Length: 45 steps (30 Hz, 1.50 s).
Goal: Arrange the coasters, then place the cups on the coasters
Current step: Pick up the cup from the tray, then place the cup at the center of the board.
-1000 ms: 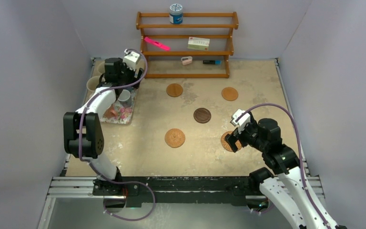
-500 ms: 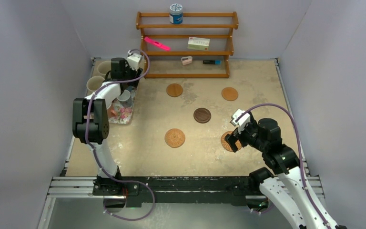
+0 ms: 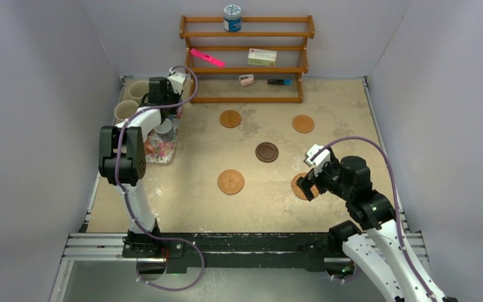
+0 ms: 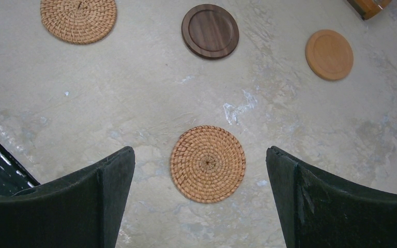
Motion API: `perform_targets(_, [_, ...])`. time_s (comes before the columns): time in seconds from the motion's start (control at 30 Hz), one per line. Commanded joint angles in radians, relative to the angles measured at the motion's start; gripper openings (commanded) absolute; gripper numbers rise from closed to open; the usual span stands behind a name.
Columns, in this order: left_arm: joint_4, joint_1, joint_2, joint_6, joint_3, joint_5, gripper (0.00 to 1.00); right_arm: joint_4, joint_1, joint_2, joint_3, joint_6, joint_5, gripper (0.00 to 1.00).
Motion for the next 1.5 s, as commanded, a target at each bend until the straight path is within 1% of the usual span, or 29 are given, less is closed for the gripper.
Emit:
perform_targets(0.0, [0.011, 0.003, 0.008, -0.002, 0.047, -0.061, 0.24, 0.004, 0.008, -0.013, 0.001, -0.007, -0.021, 0.99])
perform_targets(0.07, [0.012, 0.003, 0.007, -0.001, 0.047, -0.067, 0.15, 0.005, 0.009, -0.012, 0.002, -0.009, -0.021, 0.99])
perform_targets(0.13, [0.012, 0.003, 0.001, -0.003, 0.047, -0.066, 0.04, 0.004, 0.011, -0.010, 0.003, -0.009, -0.021, 0.99])
perform_targets(0.17, [0.012, 0.003, -0.003, -0.004, 0.047, -0.063, 0.00, 0.004, 0.010, -0.012, 0.002, -0.008, -0.021, 0.99])
perform_targets(0.4, [0.013, 0.003, -0.052, -0.008, 0.038, -0.033, 0.00, 0.003, 0.010, -0.012, 0.002, -0.008, -0.022, 0.99])
perform_targets(0.7, [0.017, -0.001, -0.199, -0.033, -0.017, 0.125, 0.00, 0.003, 0.012, -0.012, 0.003, -0.010, -0.022, 0.99])
perform_targets(0.77, [0.014, -0.010, -0.235, -0.033, -0.036, 0.142, 0.00, 0.003, 0.012, -0.012, 0.002, -0.010, -0.021, 0.99])
perform_targets(0.9, [0.006, -0.048, -0.296, -0.009, -0.068, 0.163, 0.00, 0.003, 0.012, -0.012, 0.002, -0.008, -0.019, 0.99])
perform_targets(0.97, [-0.032, -0.070, -0.325, 0.005, -0.089, 0.177, 0.00, 0.004, 0.011, -0.016, 0.001, -0.010, -0.020, 0.99])
perform_targets(1.2, [-0.052, -0.131, -0.429, 0.009, -0.209, 0.292, 0.00, 0.025, 0.013, 0.001, 0.000, 0.004, -0.003, 0.99])
perform_targets(1.3, [-0.061, -0.168, -0.450, 0.003, -0.247, 0.317, 0.00, 0.027, 0.018, 0.023, 0.005, 0.012, 0.009, 0.99])
perform_targets(1.47, [-0.092, -0.250, -0.478, -0.002, -0.267, 0.327, 0.00, 0.048, 0.018, 0.036, 0.025, 0.008, 0.014, 0.99])
